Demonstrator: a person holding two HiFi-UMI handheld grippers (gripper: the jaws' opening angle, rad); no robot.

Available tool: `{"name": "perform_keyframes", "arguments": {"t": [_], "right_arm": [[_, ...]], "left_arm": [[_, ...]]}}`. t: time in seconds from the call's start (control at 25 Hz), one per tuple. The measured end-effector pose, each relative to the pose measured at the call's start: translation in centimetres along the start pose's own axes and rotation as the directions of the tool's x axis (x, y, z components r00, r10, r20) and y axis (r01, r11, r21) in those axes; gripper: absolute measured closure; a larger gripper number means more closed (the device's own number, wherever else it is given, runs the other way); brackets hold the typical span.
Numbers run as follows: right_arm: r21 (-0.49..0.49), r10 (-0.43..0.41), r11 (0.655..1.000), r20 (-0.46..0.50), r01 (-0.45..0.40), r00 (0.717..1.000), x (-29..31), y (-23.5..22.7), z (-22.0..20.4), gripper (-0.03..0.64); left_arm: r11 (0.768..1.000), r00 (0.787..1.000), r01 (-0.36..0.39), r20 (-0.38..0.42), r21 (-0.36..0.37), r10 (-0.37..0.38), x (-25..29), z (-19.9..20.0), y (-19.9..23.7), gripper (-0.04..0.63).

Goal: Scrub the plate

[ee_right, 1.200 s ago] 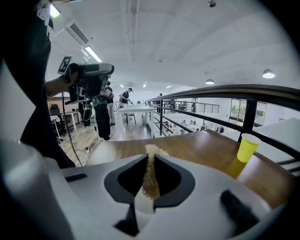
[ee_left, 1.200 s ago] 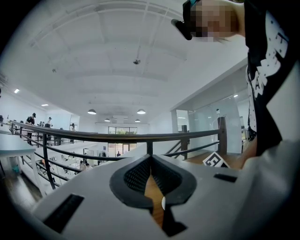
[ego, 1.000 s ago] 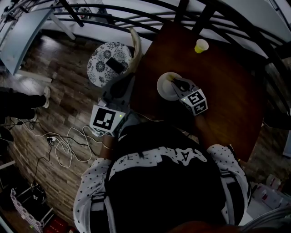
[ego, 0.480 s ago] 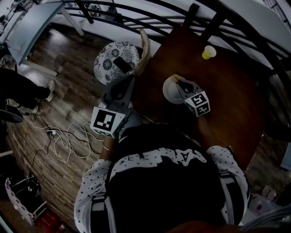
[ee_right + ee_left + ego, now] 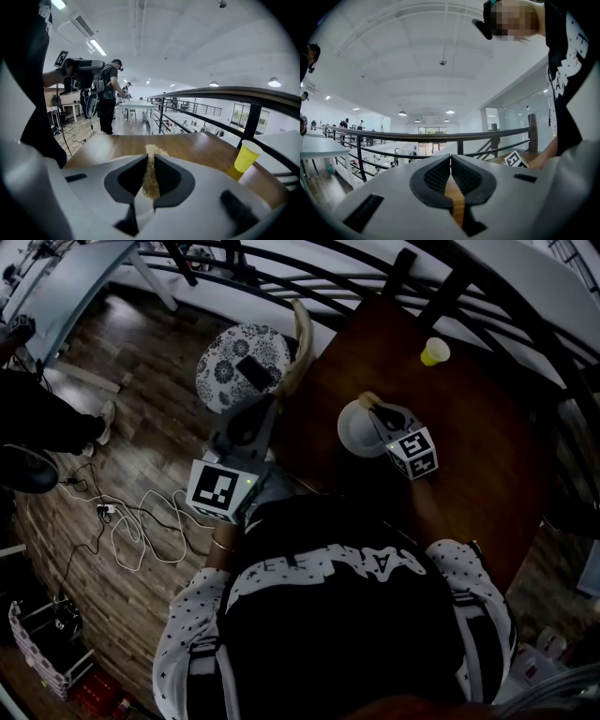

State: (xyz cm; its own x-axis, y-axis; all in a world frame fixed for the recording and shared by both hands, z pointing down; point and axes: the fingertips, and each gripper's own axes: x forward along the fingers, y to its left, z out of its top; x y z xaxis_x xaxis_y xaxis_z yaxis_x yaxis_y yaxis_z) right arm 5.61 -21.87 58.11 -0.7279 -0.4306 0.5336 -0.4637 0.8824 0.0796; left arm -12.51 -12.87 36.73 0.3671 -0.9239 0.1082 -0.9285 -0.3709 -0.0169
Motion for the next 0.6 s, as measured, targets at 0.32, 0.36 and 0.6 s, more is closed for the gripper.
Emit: {"name": "perform_keyframes", "arguments": {"t": [0.32, 0.36, 0.6], "right_arm": [[-0.067, 0.047, 0.996, -0.056, -0.051, 0.997, 0.3, 1.1, -0.6, 0.568], [-0.071, 0.05, 0.996, -0.058, -0.055, 0.997, 0.3, 1.2, -0.6, 0.568], [-0.07, 0.058, 0.996, -0.058, -0.062, 0.997, 0.5, 1.1, -0.9, 0.568]], "left_arm": [[1.0, 1.0, 0.004, -0.005, -0.001, -0.004, 0.5, 0.2, -0.1, 0.58], [1.0, 1.0, 0.003, -0.005, -0.002, -0.003, 0.5, 0.2, 0.0, 0.58], [1.0, 1.0, 0.006, -0.009, -0.002, -0.006, 0.8, 0.1, 0.0, 0.58]]}}
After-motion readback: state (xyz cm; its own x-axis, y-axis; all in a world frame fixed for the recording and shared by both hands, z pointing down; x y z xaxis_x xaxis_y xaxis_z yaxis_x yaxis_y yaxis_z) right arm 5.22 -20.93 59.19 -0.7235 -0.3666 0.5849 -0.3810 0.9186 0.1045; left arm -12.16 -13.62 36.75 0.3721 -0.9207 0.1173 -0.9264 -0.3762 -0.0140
